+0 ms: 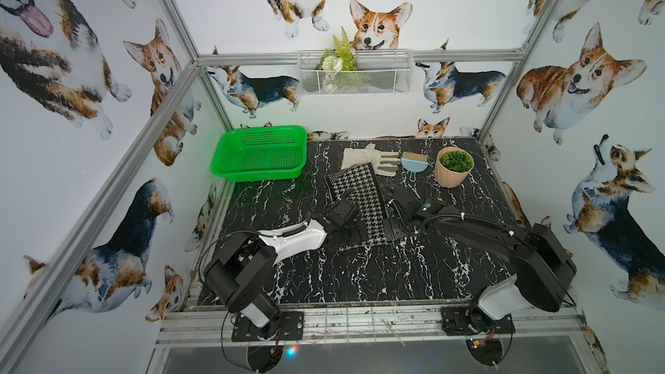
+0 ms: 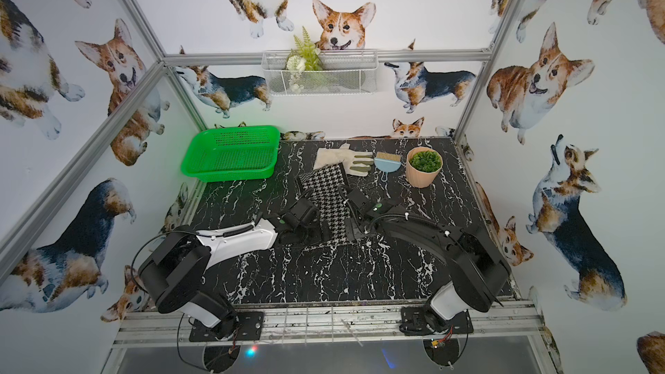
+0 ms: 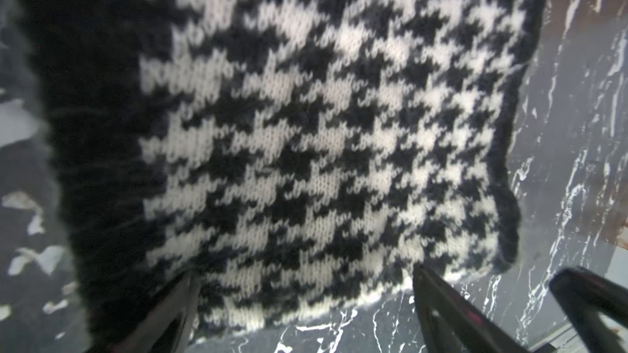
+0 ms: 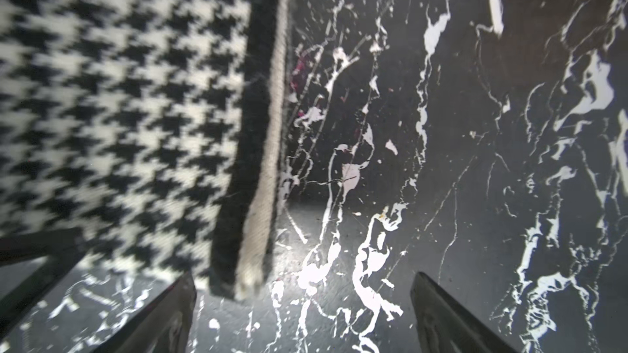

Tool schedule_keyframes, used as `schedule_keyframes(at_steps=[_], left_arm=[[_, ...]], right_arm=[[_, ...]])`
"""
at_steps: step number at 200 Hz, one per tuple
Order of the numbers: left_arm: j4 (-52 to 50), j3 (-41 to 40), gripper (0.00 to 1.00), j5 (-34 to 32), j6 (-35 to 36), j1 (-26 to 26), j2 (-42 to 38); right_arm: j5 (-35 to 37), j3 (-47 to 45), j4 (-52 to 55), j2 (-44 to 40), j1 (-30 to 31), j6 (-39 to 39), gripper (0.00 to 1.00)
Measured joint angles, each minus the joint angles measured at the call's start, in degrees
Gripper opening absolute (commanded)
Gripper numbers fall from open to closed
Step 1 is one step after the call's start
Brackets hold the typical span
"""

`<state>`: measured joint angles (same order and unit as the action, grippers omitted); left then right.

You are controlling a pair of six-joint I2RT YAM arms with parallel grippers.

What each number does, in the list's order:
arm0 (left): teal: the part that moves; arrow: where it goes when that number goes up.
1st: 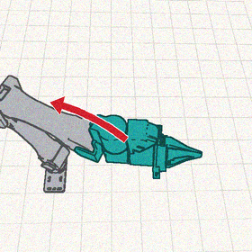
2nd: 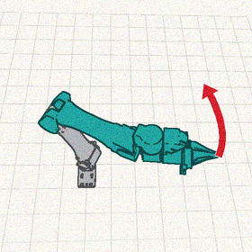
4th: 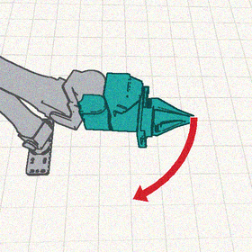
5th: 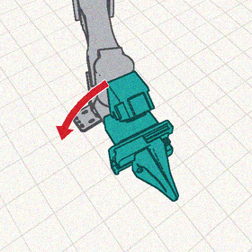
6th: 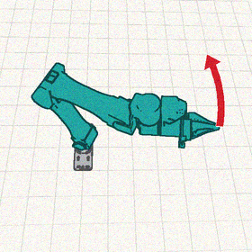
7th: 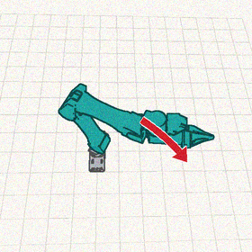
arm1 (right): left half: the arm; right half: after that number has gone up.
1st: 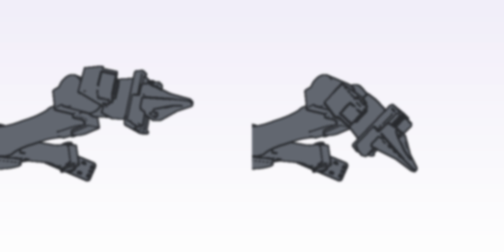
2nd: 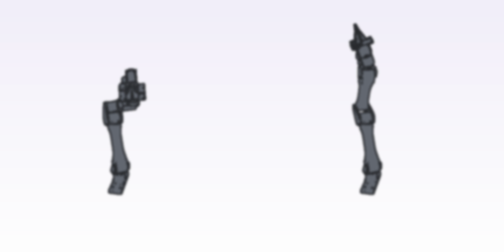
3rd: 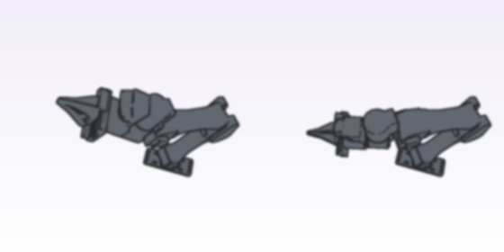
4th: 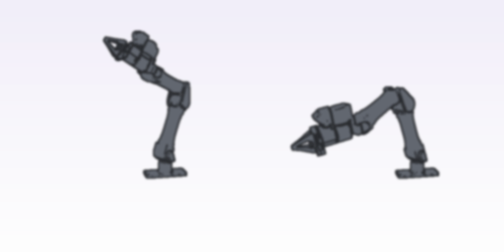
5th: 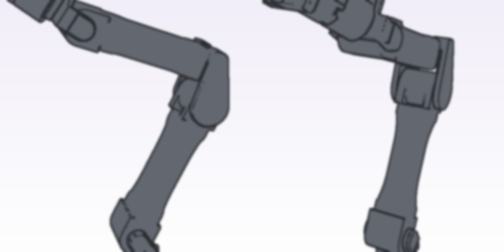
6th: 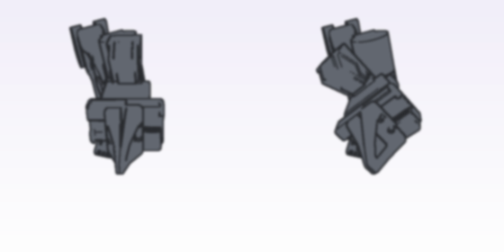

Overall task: Roll up the scarf and place it into the basket
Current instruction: Adjust the scarf at the center of the board.

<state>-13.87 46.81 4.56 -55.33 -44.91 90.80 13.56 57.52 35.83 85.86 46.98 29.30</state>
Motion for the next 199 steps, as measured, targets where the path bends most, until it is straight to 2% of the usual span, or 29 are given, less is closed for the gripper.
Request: schedule_keyframes(at_steps=[45,103,130,146,165,183,199], left_arm=[[3.32,-5.44,1.0,-0.9,-0.39,0.74,-5.35],[-14.32,-10.45,1.0,-6.21,-1.86,1.51,-25.09],[-18.84,-9.79,1.0,-7.06,-1.33,3.34,-29.81],[-20.87,-6.86,1.0,-6.23,0.55,6.91,-29.42],[-20.76,-0.63,1.0,-3.54,4.15,14.84,-25.62],[-20.04,8.44,1.0,-0.17,8.13,21.75,-17.46],[-19.98,18.75,0.99,2.97,11.85,24.44,-7.87]], right_arm=[[0.42,1.51,0.02,-0.15,2.82,-0.57,1.0],[1.01,4.2,-0.15,7.28,3.58,-0.87,1.0],[1.03,5.03,-1.11,7.72,6.12,-0.87,1.0],[1.18,5.29,-2.03,6.56,7.78,-0.9,0.99],[1.36,5.35,-2.51,4.61,9.16,-1.99,0.98],[1.25,4.35,-2.95,2.82,10.82,-2.89,0.97],[0.94,3.28,-3.02,1.95,12.87,-4.44,0.96]])
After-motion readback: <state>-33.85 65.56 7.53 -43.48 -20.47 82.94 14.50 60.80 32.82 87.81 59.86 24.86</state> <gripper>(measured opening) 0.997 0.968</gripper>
